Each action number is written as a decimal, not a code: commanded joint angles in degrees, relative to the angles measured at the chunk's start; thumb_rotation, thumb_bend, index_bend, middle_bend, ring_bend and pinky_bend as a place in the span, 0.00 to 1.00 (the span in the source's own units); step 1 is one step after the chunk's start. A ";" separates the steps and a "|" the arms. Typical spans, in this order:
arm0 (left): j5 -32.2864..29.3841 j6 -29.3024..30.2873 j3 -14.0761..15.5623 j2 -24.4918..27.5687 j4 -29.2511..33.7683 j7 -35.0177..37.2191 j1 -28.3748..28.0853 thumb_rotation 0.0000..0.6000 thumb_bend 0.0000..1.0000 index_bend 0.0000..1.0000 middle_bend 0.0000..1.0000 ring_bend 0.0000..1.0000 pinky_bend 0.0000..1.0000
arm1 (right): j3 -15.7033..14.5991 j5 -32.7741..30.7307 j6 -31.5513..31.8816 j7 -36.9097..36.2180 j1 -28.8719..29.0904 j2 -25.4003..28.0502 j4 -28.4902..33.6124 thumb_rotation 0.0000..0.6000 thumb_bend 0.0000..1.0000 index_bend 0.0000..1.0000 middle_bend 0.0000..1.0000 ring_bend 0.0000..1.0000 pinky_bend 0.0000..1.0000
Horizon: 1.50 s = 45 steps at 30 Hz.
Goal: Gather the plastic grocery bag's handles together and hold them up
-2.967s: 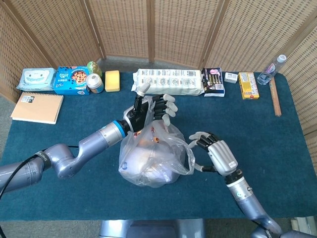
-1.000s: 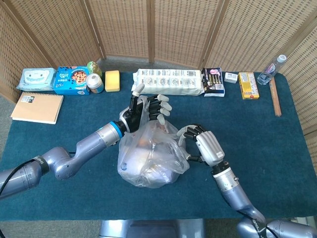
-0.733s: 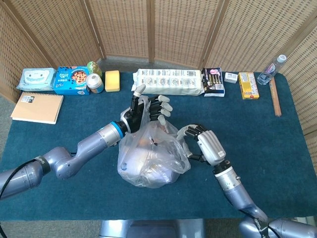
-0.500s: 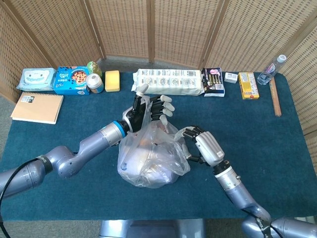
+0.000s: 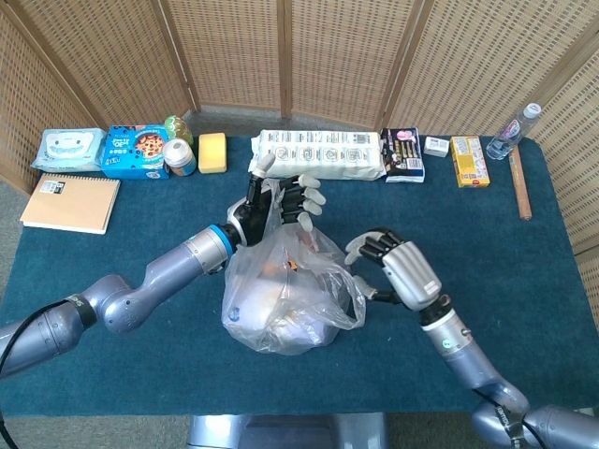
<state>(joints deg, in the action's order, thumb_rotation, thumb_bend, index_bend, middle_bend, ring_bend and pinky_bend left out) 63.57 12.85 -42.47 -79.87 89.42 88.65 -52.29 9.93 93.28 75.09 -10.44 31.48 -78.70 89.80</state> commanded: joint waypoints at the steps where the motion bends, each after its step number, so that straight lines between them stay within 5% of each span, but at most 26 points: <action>1: -0.81 -0.94 -1.14 -0.17 0.35 -1.48 0.79 0.00 0.20 0.39 0.47 0.45 0.53 | 0.16 0.21 1.79 1.41 -0.93 0.51 -2.95 1.00 0.28 0.40 0.35 0.30 0.21; 19: -7.48 -6.42 -6.80 -2.98 -1.03 -11.91 2.96 0.00 0.19 0.39 0.47 0.45 0.53 | -2.45 2.81 2.63 -2.37 -0.50 -0.37 -9.19 1.00 0.13 0.39 0.35 0.29 0.21; 45: -18.10 -10.78 -10.96 -7.05 -4.62 -25.86 4.07 0.00 0.19 0.39 0.47 0.45 0.52 | -0.91 0.38 -0.04 -4.80 3.58 -6.29 -1.46 1.00 0.10 0.48 0.38 0.30 0.19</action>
<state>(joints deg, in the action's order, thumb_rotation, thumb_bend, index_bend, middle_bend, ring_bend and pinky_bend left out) 45.86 2.24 -53.25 -86.75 84.92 63.20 -48.32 8.99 93.89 75.27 -15.07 34.98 -84.98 88.09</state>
